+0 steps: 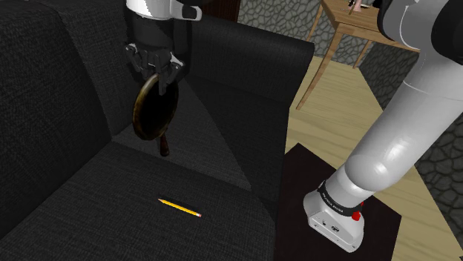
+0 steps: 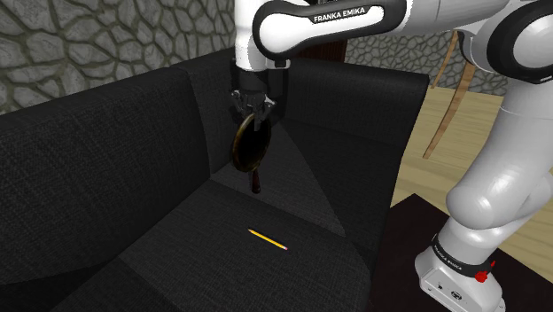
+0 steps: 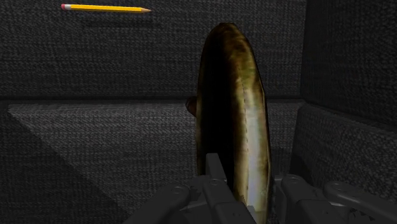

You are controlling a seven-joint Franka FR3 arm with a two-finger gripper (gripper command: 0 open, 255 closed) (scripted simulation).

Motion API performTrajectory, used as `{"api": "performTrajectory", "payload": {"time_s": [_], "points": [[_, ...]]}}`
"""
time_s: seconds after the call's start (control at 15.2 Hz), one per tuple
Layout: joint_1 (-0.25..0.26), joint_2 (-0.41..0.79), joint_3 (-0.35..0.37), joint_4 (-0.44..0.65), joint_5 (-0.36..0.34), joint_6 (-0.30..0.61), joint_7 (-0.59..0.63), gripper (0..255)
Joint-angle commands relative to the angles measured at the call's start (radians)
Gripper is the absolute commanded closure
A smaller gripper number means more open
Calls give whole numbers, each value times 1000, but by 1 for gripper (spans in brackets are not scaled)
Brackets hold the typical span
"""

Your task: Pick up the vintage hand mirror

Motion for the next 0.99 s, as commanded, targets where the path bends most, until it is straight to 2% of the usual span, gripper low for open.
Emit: {"api": "performTrajectory", "payload": {"time_s": [0.0, 0.13, 0.92], "points": [[0, 0, 0, 0, 0, 0, 0, 255], [0, -2, 0, -2, 2, 0, 0, 255], [26, 28, 6, 189, -20, -171, 10, 255]]}}
